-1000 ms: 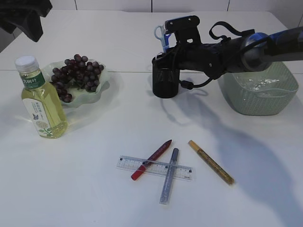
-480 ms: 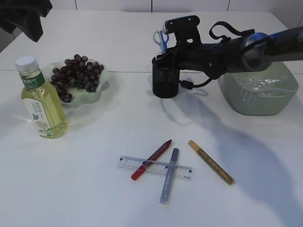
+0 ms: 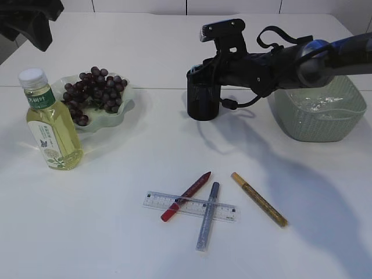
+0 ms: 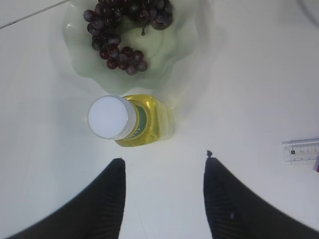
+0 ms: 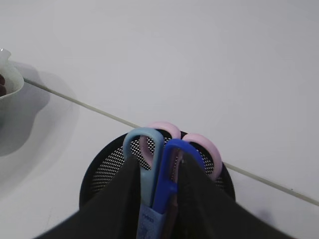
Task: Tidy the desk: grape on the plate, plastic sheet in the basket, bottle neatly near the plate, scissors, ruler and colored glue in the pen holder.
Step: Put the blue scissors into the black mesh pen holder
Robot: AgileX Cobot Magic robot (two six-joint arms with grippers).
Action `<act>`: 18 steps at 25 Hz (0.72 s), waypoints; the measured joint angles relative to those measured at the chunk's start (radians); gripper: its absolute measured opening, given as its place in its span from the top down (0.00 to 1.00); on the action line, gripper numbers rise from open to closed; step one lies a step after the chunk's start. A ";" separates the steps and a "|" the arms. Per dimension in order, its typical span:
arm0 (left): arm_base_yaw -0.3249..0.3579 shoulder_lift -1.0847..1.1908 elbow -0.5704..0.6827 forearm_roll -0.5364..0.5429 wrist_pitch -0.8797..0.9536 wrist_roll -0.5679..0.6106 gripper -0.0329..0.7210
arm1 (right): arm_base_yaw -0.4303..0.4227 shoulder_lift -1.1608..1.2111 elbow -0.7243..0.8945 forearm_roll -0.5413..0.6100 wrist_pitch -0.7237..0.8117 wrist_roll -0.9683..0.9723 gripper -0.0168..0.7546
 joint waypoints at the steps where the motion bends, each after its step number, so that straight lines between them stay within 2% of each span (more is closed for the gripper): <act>1: 0.000 0.000 0.000 0.000 0.000 0.000 0.46 | 0.000 -0.002 0.000 0.000 0.004 0.000 0.71; 8: 0.000 0.000 0.000 0.000 0.000 0.000 0.46 | 0.000 -0.074 0.000 0.000 0.122 0.000 0.71; 18: 0.000 0.000 0.000 -0.021 0.000 0.000 0.46 | 0.010 -0.216 -0.009 0.052 0.473 0.000 0.71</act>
